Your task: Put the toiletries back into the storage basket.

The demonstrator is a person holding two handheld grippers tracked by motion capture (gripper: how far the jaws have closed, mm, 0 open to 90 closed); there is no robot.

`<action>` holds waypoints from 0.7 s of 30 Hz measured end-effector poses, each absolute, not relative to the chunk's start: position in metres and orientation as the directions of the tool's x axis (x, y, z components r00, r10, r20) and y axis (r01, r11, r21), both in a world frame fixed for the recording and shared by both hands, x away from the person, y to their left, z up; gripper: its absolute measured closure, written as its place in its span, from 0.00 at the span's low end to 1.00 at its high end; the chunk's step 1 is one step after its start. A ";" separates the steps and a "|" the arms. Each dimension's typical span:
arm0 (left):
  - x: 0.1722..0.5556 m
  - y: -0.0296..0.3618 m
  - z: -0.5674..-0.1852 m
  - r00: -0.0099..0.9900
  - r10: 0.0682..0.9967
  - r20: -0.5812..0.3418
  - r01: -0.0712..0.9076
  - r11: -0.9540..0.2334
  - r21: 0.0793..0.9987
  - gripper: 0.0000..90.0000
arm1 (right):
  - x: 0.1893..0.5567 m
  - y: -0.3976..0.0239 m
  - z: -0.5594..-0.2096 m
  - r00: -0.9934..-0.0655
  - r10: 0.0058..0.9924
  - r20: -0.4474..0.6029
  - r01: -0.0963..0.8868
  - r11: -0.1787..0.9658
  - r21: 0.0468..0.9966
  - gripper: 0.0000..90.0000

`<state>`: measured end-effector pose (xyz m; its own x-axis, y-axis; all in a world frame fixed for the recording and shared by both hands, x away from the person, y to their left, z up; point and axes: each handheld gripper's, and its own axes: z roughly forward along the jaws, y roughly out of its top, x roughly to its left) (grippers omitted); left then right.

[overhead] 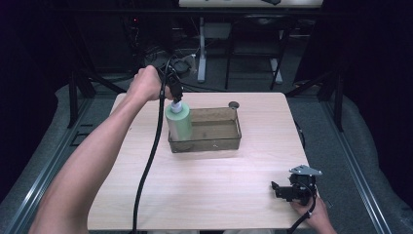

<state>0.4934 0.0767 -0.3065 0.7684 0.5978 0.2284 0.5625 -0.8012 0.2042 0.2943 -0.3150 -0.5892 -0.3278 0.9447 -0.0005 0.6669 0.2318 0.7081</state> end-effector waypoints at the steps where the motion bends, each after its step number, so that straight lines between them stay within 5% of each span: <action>1: 0.493 0.077 -0.307 0.768 0.598 0.229 0.563 -0.801 0.204 0.71 | 0.294 -0.315 -0.589 -0.328 0.945 0.000 0.667 0.232 0.708 0.00; 21: 0.495 0.075 -0.315 0.773 0.591 0.230 0.562 -0.806 0.185 0.71 | 0.294 -0.315 -0.589 -0.328 0.945 0.000 0.667 0.232 0.708 0.00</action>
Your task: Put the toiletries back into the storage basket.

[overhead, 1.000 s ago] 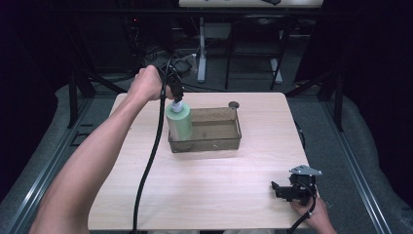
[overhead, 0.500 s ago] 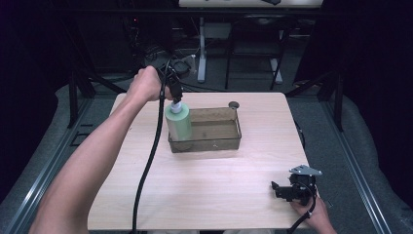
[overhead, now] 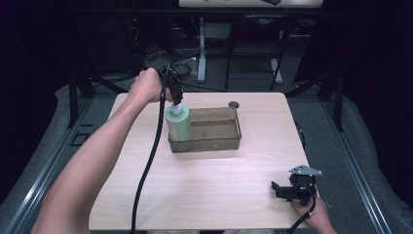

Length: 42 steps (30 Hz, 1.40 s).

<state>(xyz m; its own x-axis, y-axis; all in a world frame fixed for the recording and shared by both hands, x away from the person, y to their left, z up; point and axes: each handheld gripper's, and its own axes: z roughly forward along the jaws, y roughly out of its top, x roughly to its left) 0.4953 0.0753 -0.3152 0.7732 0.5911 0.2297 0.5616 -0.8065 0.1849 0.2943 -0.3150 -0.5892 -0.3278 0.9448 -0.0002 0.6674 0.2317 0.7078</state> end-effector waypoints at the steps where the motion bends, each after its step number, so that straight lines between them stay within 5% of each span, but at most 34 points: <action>1: 0.496 0.075 -0.315 0.774 0.590 0.230 0.560 -0.807 0.186 0.71 | 0.294 -0.315 -0.589 -0.328 0.945 0.000 0.667 0.232 0.708 0.00; 23: 0.502 0.082 -0.319 0.745 0.637 0.197 0.583 -0.766 0.270 0.69 | 0.294 -0.315 -0.589 -0.328 0.945 0.000 0.668 0.232 0.708 0.00; 27: 0.503 0.085 -0.318 0.735 0.650 0.193 0.589 -0.753 0.293 0.63 | 0.294 -0.315 -0.589 -0.328 0.945 0.000 0.668 0.232 0.708 0.00; 38: 0.498 0.108 -0.302 0.715 0.688 0.123 0.612 -0.701 0.367 0.22 | 0.294 -0.315 -0.589 -0.328 0.945 0.000 0.668 0.232 0.708 0.00; 42: 0.491 0.119 -0.294 0.721 0.685 0.102 0.611 -0.698 0.373 0.16 | 0.294 -0.315 -0.589 -0.327 0.945 0.000 0.668 0.231 0.708 0.00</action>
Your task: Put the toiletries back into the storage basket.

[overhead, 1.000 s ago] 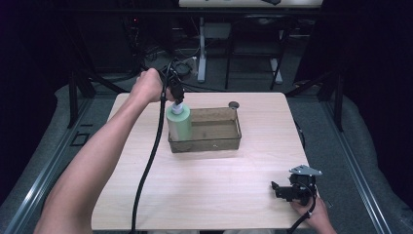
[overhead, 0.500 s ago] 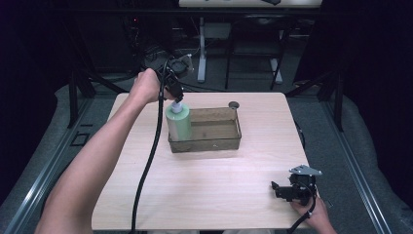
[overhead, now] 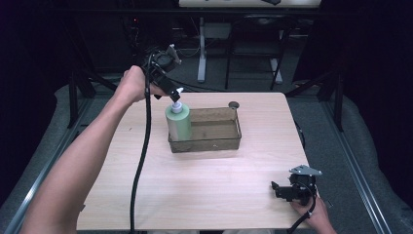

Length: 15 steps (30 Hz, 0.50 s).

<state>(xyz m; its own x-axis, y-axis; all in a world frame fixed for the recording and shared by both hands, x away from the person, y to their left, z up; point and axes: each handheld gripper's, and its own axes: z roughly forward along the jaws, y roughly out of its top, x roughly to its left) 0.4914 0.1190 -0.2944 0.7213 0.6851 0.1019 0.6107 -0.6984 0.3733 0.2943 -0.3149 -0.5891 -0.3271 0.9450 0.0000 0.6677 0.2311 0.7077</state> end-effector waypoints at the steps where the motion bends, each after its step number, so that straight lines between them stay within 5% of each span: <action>1: 0.489 0.122 -0.292 0.725 0.682 0.095 0.611 -0.701 0.368 0.15 | 0.294 -0.315 -0.589 -0.327 0.945 0.000 0.667 0.231 0.708 0.00; 15: 0.452 0.163 -0.295 0.744 0.667 0.038 0.611 -0.702 0.365 0.09 | 0.294 -0.315 -0.589 -0.327 0.945 -0.001 0.668 0.231 0.708 0.00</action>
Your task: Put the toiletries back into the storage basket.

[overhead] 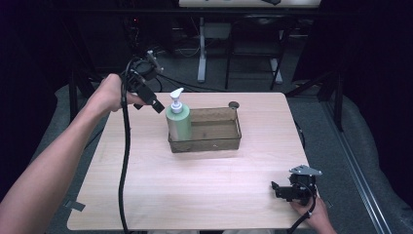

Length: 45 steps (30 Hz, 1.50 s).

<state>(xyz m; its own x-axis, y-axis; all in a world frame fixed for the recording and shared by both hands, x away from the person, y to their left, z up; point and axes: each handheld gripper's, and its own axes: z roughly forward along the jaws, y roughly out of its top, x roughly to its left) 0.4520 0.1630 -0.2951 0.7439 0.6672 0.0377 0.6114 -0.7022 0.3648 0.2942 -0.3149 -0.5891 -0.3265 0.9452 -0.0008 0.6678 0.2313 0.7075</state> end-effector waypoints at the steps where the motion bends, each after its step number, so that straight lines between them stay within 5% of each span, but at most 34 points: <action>1: 0.449 0.165 -0.298 0.742 0.669 0.038 0.613 -0.701 0.365 0.08 | 0.294 -0.315 -0.589 -0.327 0.945 -0.002 0.669 0.233 0.706 0.00; 11: 0.408 0.202 -0.355 0.732 0.681 0.009 0.622 -0.673 0.399 0.07 | 0.294 -0.315 -0.589 -0.326 0.945 -0.001 0.671 0.232 0.705 0.00; 30: 0.335 0.235 -0.544 0.639 0.767 -0.056 0.710 -0.562 0.424 0.00 | 0.294 -0.315 -0.589 -0.323 0.946 0.002 0.668 0.227 0.709 0.00; 45: 0.334 0.240 -0.571 0.641 0.765 -0.067 0.689 -0.535 0.489 0.00 | 0.294 -0.315 -0.589 -0.324 0.946 0.004 0.665 0.225 0.712 0.00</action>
<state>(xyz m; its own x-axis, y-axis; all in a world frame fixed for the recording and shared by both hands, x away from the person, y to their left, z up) 0.3340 0.2404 -0.5709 0.6409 0.7647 -0.0670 0.6890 -0.5346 0.4894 0.2940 -0.3148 -0.5895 -0.3238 0.9461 0.0042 0.6654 0.2246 0.7119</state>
